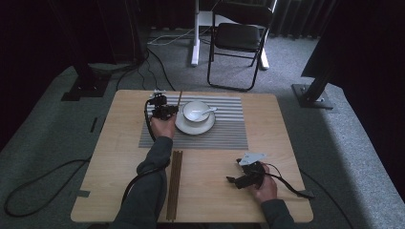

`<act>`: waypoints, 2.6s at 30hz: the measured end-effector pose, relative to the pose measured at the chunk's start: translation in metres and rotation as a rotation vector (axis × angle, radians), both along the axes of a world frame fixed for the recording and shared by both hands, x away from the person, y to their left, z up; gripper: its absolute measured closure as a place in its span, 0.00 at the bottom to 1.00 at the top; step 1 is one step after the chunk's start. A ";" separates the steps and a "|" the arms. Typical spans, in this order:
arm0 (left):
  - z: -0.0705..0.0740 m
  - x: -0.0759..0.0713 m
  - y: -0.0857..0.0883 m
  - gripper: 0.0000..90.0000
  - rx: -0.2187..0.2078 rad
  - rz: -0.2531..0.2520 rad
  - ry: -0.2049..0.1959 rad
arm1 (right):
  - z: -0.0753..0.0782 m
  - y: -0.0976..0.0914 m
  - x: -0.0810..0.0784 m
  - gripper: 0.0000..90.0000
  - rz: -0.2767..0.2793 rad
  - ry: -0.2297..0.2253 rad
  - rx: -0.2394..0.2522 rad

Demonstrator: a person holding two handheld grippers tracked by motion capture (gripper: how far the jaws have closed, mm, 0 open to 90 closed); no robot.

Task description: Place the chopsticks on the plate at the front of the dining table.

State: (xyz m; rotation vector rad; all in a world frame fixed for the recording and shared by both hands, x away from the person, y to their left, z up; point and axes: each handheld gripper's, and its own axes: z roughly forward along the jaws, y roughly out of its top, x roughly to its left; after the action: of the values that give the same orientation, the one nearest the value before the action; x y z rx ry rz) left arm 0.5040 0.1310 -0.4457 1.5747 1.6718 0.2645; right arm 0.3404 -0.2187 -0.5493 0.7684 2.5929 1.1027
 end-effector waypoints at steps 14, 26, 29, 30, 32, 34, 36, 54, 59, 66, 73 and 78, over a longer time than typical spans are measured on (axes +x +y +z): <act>-0.008 0.009 -0.004 0.94 0.000 0.002 0.028 | 0.000 0.000 0.000 0.13 0.000 0.000 0.000; -0.023 0.016 -0.008 0.94 0.004 0.008 0.060 | 0.000 0.000 0.000 0.13 0.000 -0.001 -0.001; -0.029 0.018 -0.006 0.94 0.000 0.013 0.076 | 0.000 0.000 0.000 0.13 0.001 -0.001 -0.001; -0.031 0.018 -0.006 0.94 -0.005 0.015 0.081 | 0.000 0.000 0.000 0.13 0.000 0.000 -0.001; -0.035 0.019 -0.005 0.94 -0.012 0.019 0.092 | 0.000 0.000 0.000 0.13 0.000 -0.001 -0.001; -0.040 0.020 -0.005 0.94 -0.016 0.021 0.100 | 0.000 0.000 0.000 0.13 0.000 0.000 -0.001; -0.043 0.021 -0.005 0.94 -0.016 0.019 0.109 | 0.000 0.000 0.000 0.13 0.000 -0.001 -0.001; -0.053 0.025 -0.011 0.94 -0.024 0.013 0.133 | 0.000 0.000 0.000 0.13 0.000 0.000 -0.001; -0.055 0.025 -0.013 0.94 -0.033 0.011 0.135 | 0.000 0.000 0.000 0.13 0.000 0.000 -0.001; -0.056 0.023 -0.013 0.94 -0.041 0.014 0.137 | 0.000 0.000 0.000 0.13 0.000 -0.001 -0.001; -0.056 0.022 -0.014 0.94 -0.044 0.023 0.134 | 0.000 0.000 0.000 0.13 0.000 -0.001 -0.001; -0.056 0.022 -0.014 0.94 -0.050 0.029 0.134 | 0.000 0.000 0.000 0.13 0.000 0.000 -0.001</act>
State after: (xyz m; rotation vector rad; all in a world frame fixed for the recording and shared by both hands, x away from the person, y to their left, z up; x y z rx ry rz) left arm 0.5256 0.1173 -0.5021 1.5619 1.7907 0.1332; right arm 0.3405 -0.2188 -0.5492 0.7675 2.5932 1.1010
